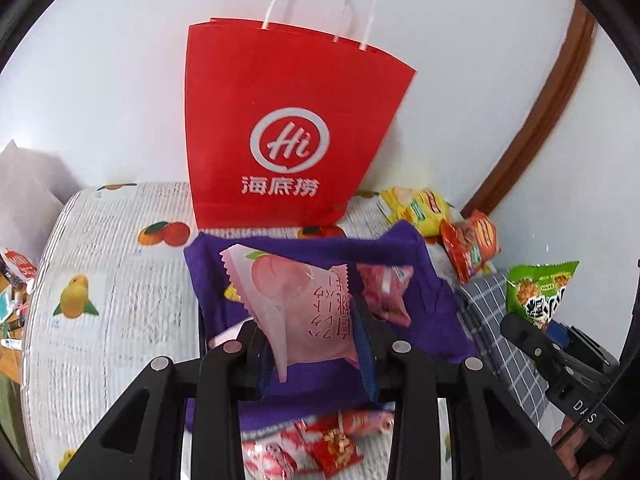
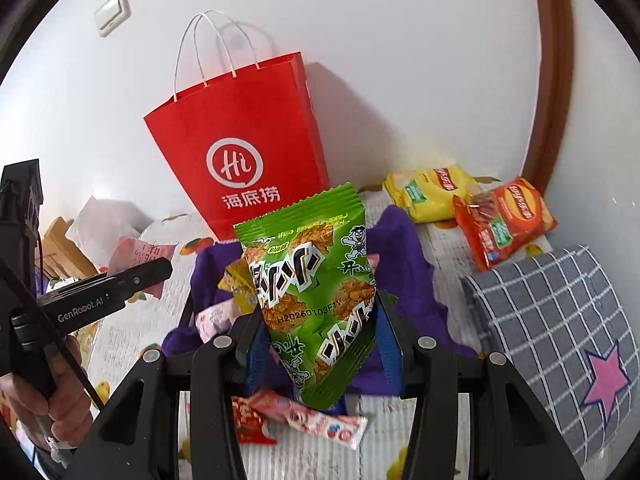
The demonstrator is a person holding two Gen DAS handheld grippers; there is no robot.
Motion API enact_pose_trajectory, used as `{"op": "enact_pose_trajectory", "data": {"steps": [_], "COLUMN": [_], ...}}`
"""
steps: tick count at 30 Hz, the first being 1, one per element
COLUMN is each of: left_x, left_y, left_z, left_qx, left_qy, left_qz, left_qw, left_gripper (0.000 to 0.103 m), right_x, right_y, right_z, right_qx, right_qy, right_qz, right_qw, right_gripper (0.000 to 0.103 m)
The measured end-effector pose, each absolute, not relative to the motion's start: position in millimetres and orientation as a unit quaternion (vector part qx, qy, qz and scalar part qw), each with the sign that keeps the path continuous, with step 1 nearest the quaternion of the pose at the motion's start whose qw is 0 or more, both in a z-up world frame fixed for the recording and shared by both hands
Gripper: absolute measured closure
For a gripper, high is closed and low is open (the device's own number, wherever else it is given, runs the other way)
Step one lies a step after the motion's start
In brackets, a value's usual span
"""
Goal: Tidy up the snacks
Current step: 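Carry the green bag and pink peach packet over the purple towel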
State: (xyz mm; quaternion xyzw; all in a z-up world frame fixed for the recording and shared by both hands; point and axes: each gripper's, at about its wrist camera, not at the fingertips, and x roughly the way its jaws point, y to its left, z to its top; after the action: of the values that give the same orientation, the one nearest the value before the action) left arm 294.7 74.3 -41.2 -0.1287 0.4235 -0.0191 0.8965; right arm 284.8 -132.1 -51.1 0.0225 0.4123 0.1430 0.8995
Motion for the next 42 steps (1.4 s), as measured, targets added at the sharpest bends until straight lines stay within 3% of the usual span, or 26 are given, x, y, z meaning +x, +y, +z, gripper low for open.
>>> {"op": "enact_pose_trajectory", "data": {"steps": [16, 42], "left_x": [324.6, 324.7], "left_y": [108.7, 114.5], "left_z": [-79.4, -87.0], "left_qx": [-0.159, -0.170], "left_qy": [0.452, 0.458], "left_qz": [0.011, 0.012], "left_qw": [0.877, 0.873], "left_gripper": [0.071, 0.071], "right_x": [341.0, 356.1], "right_y": [-96.5, -103.1], "right_z": [-60.1, -80.6], "right_qx": [0.004, -0.011], "right_qy": [0.409, 0.442], "right_qz": [0.177, 0.179], "right_qw": [0.895, 0.879], "right_gripper": [0.056, 0.055]}}
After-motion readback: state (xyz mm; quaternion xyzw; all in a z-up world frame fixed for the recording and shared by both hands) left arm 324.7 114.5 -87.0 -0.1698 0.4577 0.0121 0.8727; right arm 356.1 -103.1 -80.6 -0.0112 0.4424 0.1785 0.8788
